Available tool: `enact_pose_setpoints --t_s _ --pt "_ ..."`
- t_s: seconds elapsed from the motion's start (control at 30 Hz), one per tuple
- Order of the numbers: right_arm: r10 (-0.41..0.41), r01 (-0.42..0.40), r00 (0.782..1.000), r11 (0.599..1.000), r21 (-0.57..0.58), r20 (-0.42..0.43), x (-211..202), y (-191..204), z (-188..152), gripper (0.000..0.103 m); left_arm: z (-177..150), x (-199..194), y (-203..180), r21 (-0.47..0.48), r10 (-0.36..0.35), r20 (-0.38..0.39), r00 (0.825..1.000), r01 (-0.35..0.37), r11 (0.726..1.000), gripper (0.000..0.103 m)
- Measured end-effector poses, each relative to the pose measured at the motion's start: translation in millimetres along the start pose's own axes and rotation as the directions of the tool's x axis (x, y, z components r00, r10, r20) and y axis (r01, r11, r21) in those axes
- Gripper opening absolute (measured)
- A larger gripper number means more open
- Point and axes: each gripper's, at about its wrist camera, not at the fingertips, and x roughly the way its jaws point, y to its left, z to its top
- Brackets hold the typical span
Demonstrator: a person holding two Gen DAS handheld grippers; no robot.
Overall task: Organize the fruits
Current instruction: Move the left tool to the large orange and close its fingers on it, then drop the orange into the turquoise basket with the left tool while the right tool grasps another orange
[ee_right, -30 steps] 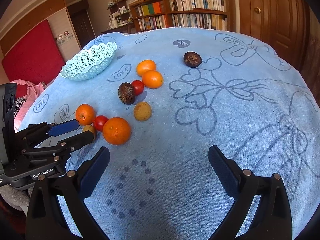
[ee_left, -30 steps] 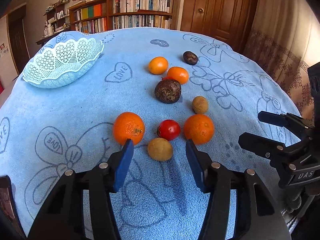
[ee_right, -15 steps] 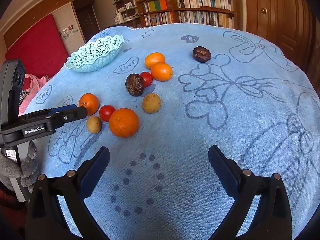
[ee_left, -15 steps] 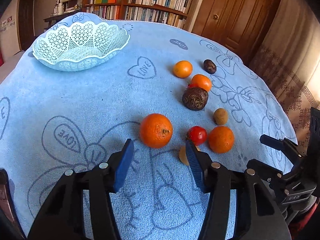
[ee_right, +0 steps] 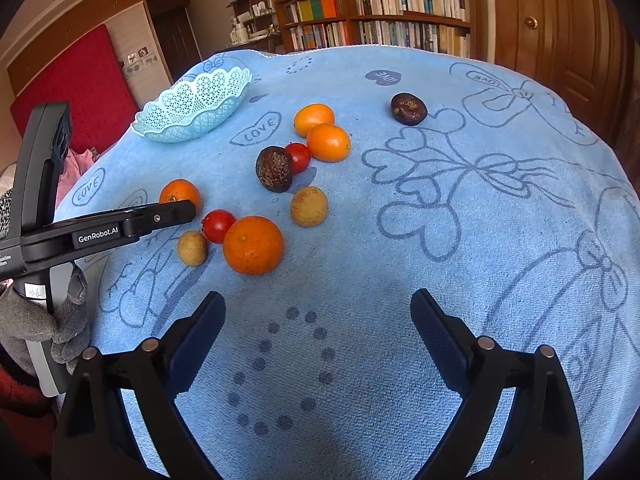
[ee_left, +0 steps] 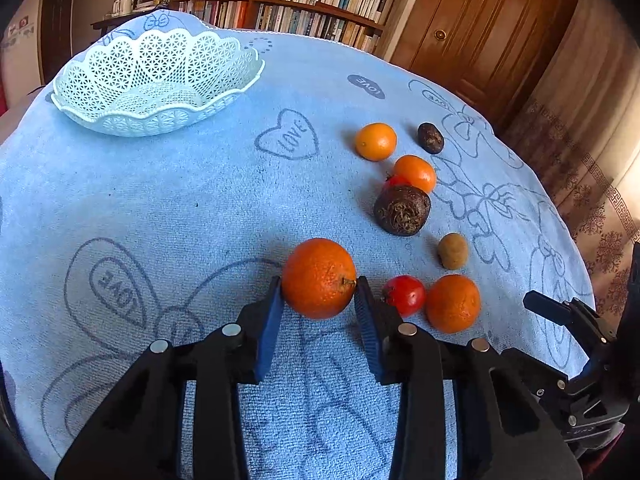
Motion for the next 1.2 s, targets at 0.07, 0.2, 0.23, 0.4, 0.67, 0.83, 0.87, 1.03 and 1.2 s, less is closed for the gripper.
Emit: enact_pose_setpoints --t_s 0.07,0.2,0.23,0.4,0.67,0.83,0.87,1.03,1.2 --pt "0.039 -0.039 0.999 0.999 0.008 -0.017 3.0 5.0 5.3 0.083 3.0 -6.6 0.8 0.002 0.018 0.026 1.000 -0.018 1.000 0.037" --pt "0.064 -0.065 0.997 0.998 -0.018 -0.046 16.6 22.8 18.1 0.070 10.9 -20.1 2.8 -0.002 0.041 0.071 0.997 -0.041 0.999 0.037" --pt "0.063 -0.064 0.997 0.998 -0.027 -0.054 21.1 26.9 21.1 0.066 13.0 -22.7 3.7 -0.005 0.046 0.080 0.996 -0.046 0.999 0.037" --pt "0.063 -0.067 0.994 0.997 -0.047 -0.087 41.3 37.9 30.0 0.051 26.8 -30.9 14.0 -0.046 0.080 0.110 0.991 -0.075 0.996 0.037" --pt "0.071 -0.074 0.994 0.997 -0.032 -0.078 48.5 34.6 28.3 0.044 69.6 -40.8 38.0 -0.146 0.201 0.209 0.957 -0.173 0.974 0.037" --pt "0.066 -0.069 0.996 0.997 -0.041 -0.067 47.5 35.1 26.4 0.044 99.8 -30.2 53.0 -0.199 0.293 0.232 0.928 -0.249 0.948 0.037" --pt "0.066 -0.069 0.996 0.997 -0.042 -0.066 46.5 35.6 25.5 0.044 104.1 -26.4 56.0 -0.211 0.306 0.228 0.924 -0.260 0.942 0.037" --pt "0.064 -0.067 0.996 0.997 -0.043 -0.061 45.6 35.3 24.7 0.043 107.1 -15.3 68.4 -0.291 0.374 0.208 0.904 -0.307 0.906 0.069" --pt "0.065 -0.068 0.996 0.997 -0.037 -0.061 43.4 34.5 24.7 0.040 96.2 -30.6 60.0 -0.290 0.410 0.279 0.868 -0.330 0.898 0.087"
